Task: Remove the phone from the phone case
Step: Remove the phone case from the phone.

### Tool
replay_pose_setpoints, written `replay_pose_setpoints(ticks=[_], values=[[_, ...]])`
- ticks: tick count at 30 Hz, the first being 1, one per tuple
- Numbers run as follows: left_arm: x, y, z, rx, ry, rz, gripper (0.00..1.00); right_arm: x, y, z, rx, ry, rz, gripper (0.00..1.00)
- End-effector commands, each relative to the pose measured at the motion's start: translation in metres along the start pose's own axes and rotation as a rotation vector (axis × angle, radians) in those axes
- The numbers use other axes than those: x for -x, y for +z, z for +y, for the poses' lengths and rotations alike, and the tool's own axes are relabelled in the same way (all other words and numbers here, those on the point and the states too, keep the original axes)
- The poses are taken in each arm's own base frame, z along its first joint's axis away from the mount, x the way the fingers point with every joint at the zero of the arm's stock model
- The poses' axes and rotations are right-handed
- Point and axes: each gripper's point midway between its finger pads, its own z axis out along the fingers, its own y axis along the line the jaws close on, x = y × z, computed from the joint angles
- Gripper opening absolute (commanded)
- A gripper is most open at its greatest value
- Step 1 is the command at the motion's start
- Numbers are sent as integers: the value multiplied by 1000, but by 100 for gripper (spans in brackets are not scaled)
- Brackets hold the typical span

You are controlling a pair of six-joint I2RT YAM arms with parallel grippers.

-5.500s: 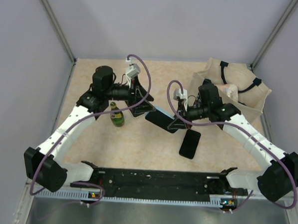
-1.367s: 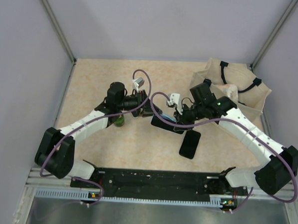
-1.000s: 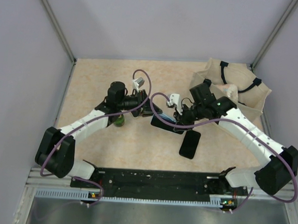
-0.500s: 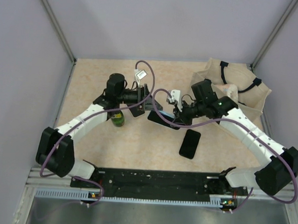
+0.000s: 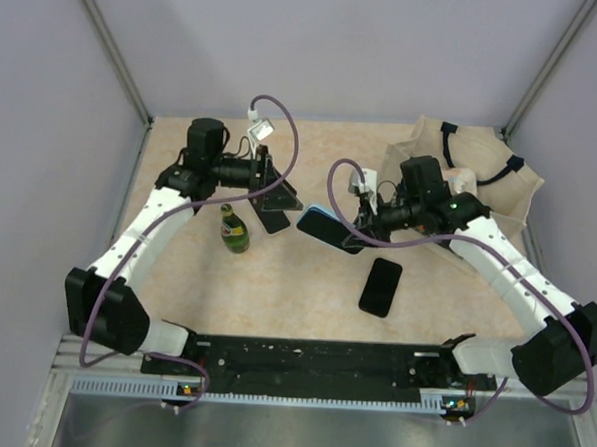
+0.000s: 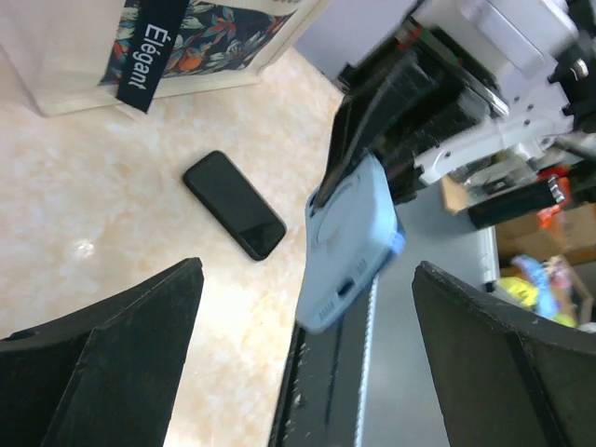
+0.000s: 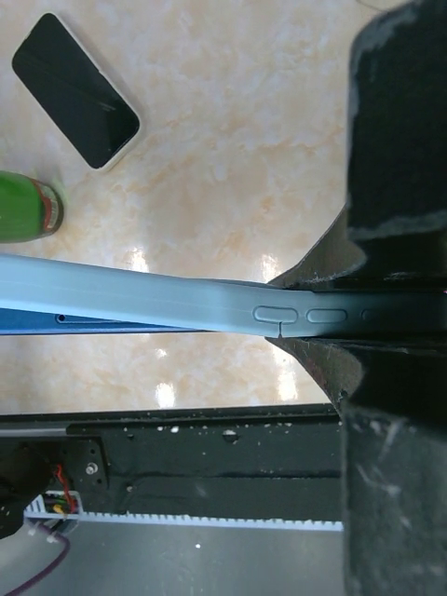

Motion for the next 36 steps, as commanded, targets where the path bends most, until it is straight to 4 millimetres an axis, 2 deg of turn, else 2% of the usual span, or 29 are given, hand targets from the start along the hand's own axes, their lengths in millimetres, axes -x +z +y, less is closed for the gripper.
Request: replay_pose_setpoints(ticks=[1,8,14,36], values=[[-6,-28,-42,1,308,39,99,28,-11,13,92,-25,-140,0],[-21,-37,-78,-70,355,42,96,30,-8,16,154,16,-159,0],[-38,-21,-87,-94,338,94,90,35,-8,15,166,32,-166,0],[-39,-9,-71,-27,371,118,88,35,-8,15,171,36,-169,0]])
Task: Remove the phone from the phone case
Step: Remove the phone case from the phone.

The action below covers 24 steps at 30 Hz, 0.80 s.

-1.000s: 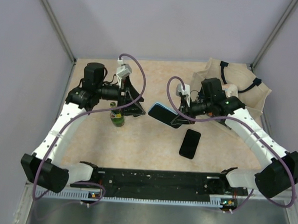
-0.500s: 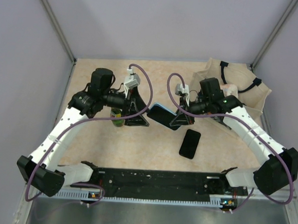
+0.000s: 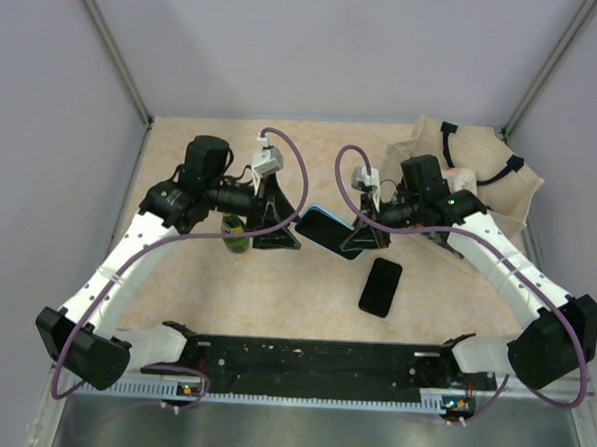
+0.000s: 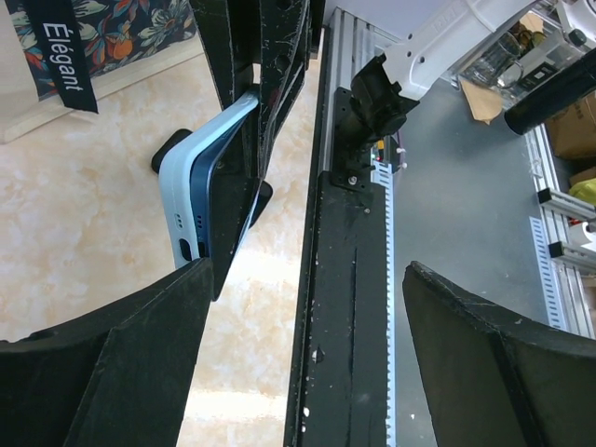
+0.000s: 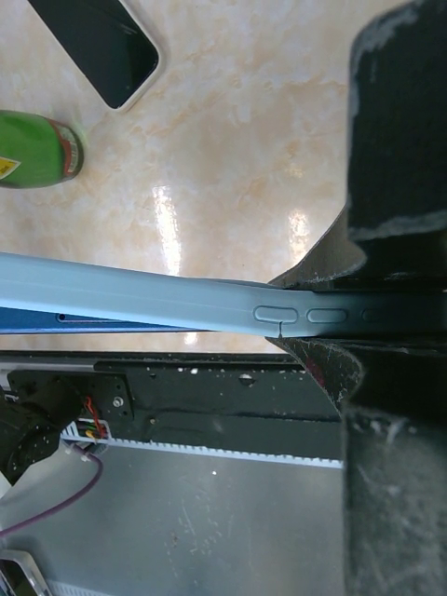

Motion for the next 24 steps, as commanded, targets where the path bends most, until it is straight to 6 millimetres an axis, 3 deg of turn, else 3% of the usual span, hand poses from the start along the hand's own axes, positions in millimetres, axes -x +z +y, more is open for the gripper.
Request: replay_pose_setpoints(ticks=[1,12,24], values=[[-1,3,4,11,35,6,88,29,-4,8,46,-94,-80,0],[-9,18,9,11,52,45,87,34,-5,14,73,-92,-96,0],[-14,37,31,77,65,60,87,42,-8,26,125,-103,-130,0]])
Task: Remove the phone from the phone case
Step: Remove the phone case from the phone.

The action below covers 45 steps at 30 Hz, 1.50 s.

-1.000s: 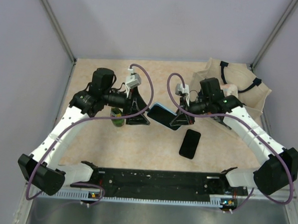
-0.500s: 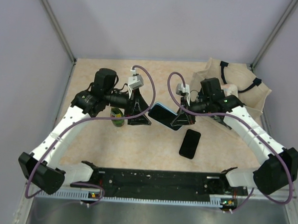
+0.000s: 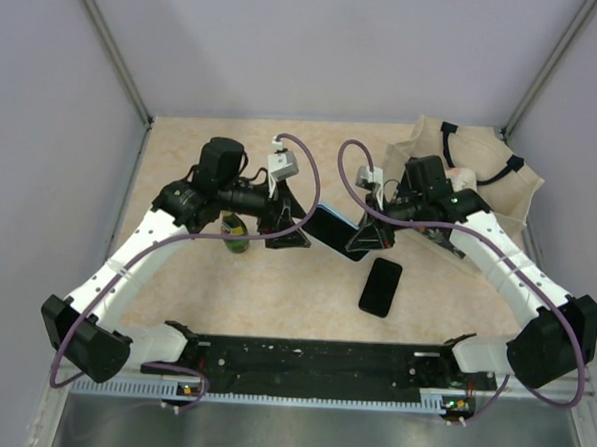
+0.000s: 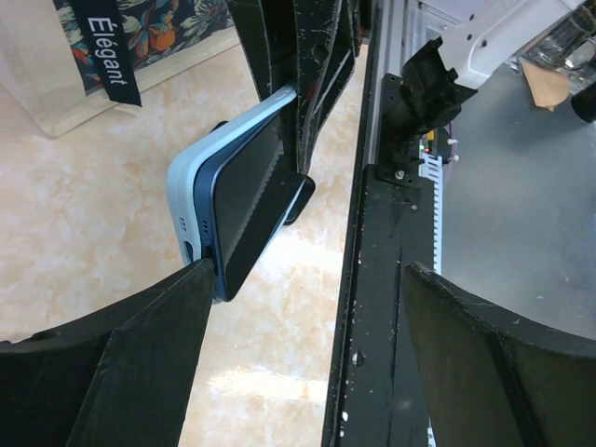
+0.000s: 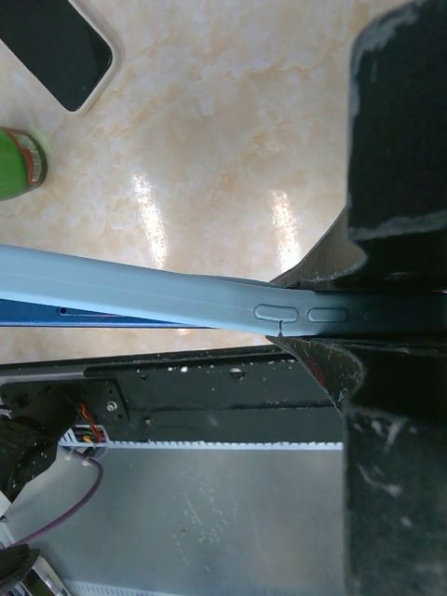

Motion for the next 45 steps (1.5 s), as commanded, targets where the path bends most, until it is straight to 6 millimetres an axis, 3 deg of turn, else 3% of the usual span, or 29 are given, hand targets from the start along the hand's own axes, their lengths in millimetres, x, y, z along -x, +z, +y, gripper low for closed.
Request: replay_pose_setpoints(ticks=[1,13,17,24,28,32,36,43,45], values=[[-8,20,12,3,2,18,87,48,-4,33,159,-185,-149,0],[-17,40,22,-2,-19,50,85,51,-6,39,180,-197,-162,0],[-19,42,21,-25,-14,53,80,50,-5,36,165,-195,-158,0],[-28,44,13,-92,10,56,43,49,-5,34,143,-208,-167,0],[-34,47,16,-84,29,59,34,51,-5,33,132,-213,-184,0],[-34,50,20,-66,55,64,0,52,-5,32,118,-212,-195,0],[-37,51,25,-62,102,101,0,49,-4,24,76,-199,-191,0],[-50,47,42,-4,259,178,0,46,-5,15,4,-186,-180,28],[-54,46,47,17,286,196,0,49,-7,15,-8,-188,-183,46]])
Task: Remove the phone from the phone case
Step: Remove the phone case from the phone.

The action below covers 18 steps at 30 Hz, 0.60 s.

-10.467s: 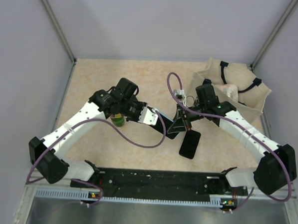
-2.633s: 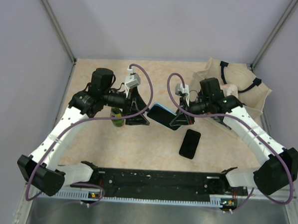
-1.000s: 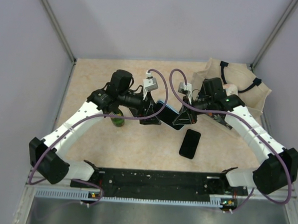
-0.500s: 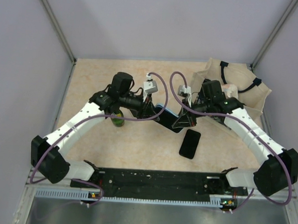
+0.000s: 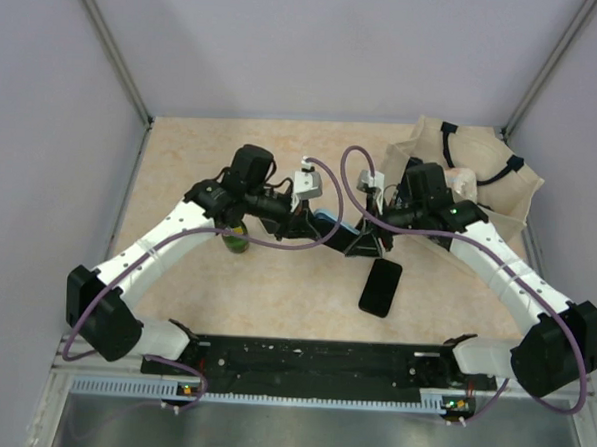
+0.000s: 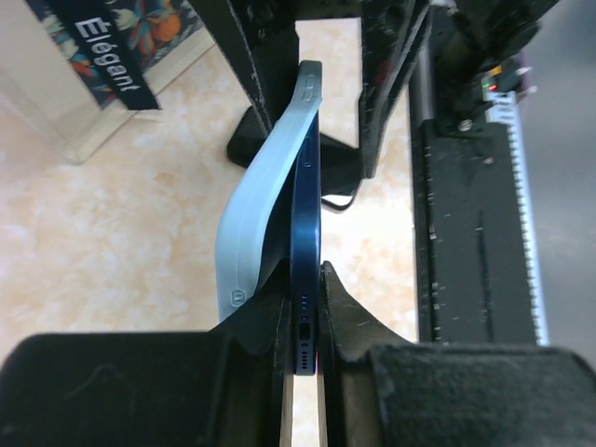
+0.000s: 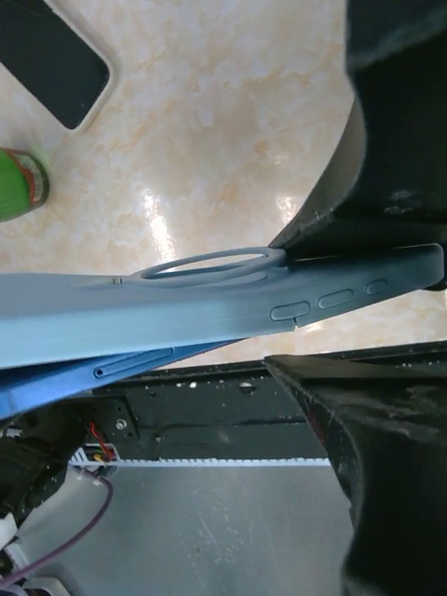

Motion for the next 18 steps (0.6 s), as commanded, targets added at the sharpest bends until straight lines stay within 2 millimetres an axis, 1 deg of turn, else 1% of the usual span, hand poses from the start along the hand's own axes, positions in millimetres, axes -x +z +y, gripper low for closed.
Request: replay_pose_setpoints(ticks=[1,4,6,10,12,18], values=[[-29,6,14,60,104,123,0,60,-11,22,33,-192,-157,50],[-34,3,17,85,136,139,0,64,-13,18,5,-187,-158,56],[-40,2,20,102,155,153,0,70,-13,17,-5,-189,-163,58],[-44,1,21,123,172,169,0,80,-13,9,-34,-176,-169,58],[-42,1,21,130,178,168,0,82,-11,4,-36,-161,-172,57],[-37,4,21,146,190,173,0,82,2,-11,-42,-108,-172,57]])
